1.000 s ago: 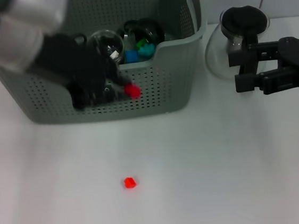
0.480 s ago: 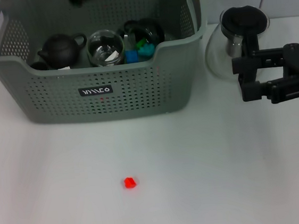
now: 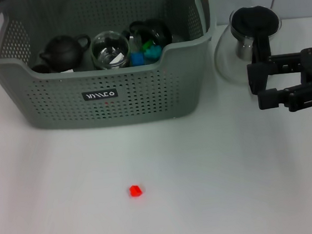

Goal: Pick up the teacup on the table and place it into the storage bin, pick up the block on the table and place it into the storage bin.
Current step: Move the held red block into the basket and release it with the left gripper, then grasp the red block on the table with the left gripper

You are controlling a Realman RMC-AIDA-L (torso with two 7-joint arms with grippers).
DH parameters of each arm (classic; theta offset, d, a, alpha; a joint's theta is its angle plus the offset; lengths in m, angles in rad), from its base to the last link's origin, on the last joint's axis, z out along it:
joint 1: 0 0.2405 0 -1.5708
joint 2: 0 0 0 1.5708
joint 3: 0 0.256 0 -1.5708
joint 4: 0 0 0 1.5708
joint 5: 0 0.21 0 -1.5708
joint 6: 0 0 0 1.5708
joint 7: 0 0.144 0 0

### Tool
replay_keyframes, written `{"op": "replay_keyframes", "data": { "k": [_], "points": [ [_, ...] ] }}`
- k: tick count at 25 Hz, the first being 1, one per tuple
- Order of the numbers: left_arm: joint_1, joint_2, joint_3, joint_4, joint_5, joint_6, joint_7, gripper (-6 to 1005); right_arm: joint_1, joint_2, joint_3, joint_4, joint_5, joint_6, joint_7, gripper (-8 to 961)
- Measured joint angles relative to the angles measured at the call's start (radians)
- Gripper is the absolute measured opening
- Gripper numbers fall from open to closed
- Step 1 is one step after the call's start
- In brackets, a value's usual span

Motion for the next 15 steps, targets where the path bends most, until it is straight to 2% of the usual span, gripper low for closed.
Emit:
{"op": "replay_keyframes", "data": {
  "k": [5, 9, 11, 15],
  "points": [
    [0.020, -0.003, 0.005, -0.031, 0.004, 0.027, -0.031, 239, 0.006, -0.004, -0.002, 0.000, 0.000, -0.001, 0.000, 924],
    [0.054, -0.013, 0.007, -0.125, -0.001, 0.096, -0.061, 386, 0.011, -0.005, -0.005, 0.000, 0.000, -0.002, -0.006, 924],
    [0.076, -0.021, 0.007, -0.204, -0.005, 0.179, -0.080, 460, 0.011, -0.005, -0.005, 0.000, 0.000, -0.003, -0.007, 924],
    [0.143, -0.065, 0.009, -0.455, -0.010, 0.407, -0.136, 579, 0.011, -0.006, -0.005, 0.000, 0.000, -0.004, -0.009, 924]
  ]
}}
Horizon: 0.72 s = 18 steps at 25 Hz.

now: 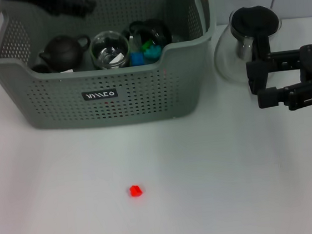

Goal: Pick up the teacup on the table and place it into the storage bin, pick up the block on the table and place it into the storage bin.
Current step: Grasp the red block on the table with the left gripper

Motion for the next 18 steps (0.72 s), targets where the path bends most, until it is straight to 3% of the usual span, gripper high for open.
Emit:
{"op": "replay_keyframes", "data": {
  "k": [5, 7, 11, 18],
  "points": [
    [0.114, -0.087, 0.066, -0.321, -0.008, 0.256, -0.027, 736, -0.005, 0.000, 0.003, 0.001, 0.004, 0.001, -0.012, 924],
    [0.180, -0.108, 0.135, -0.411, -0.017, 0.287, -0.038, 811, -0.006, 0.000, 0.005, 0.004, 0.004, 0.003, -0.021, 924],
    [0.283, -0.110, 0.262, -0.440, -0.060, 0.292, -0.060, 912, -0.008, 0.000, 0.005, 0.007, 0.004, 0.009, -0.030, 925],
    [0.322, -0.110, 0.330, -0.307, -0.059, 0.268, -0.005, 948, -0.005, 0.002, 0.009, 0.009, 0.004, 0.012, -0.031, 925]
  ]
}}
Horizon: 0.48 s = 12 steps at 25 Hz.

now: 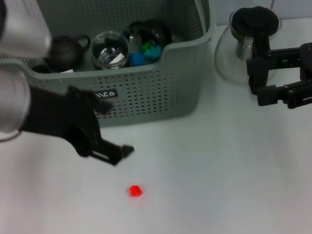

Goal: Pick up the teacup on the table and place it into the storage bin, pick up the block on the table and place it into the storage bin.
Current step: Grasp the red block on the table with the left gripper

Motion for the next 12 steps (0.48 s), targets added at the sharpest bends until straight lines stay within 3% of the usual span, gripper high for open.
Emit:
{"op": "replay_keyframes", "data": {
  "k": [7, 12],
  "points": [
    [0.020, 0.008, 0.155, 0.247, 0.064, -0.227, 0.051, 946, 0.000, 0.000, 0.006, 0.001, 0.000, 0.007, 0.003, 925],
    [0.045, 0.007, 0.300, 0.279, 0.131, -0.318, 0.036, 932, -0.002, -0.001, 0.012, 0.000, 0.001, 0.008, 0.012, 925]
  ]
}}
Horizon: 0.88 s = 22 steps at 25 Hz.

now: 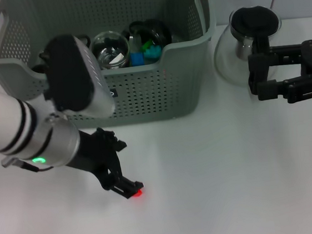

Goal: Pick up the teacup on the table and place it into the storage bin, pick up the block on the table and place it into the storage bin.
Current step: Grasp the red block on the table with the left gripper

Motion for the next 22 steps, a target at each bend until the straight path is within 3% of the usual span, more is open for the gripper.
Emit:
{"op": "replay_keyframes", "data": {
  "k": [13, 22],
  "points": [
    [-0.002, -0.002, 0.214, 0.016, 0.131, -0.037, -0.206, 894, -0.002, 0.001, 0.006, 0.001, 0.001, 0.000, -0.006, 925],
    [-0.023, -0.002, 0.253, 0.039, 0.138, -0.072, -0.263, 869, -0.009, 0.002, 0.006, 0.000, 0.000, -0.002, -0.009, 925]
  ]
}}
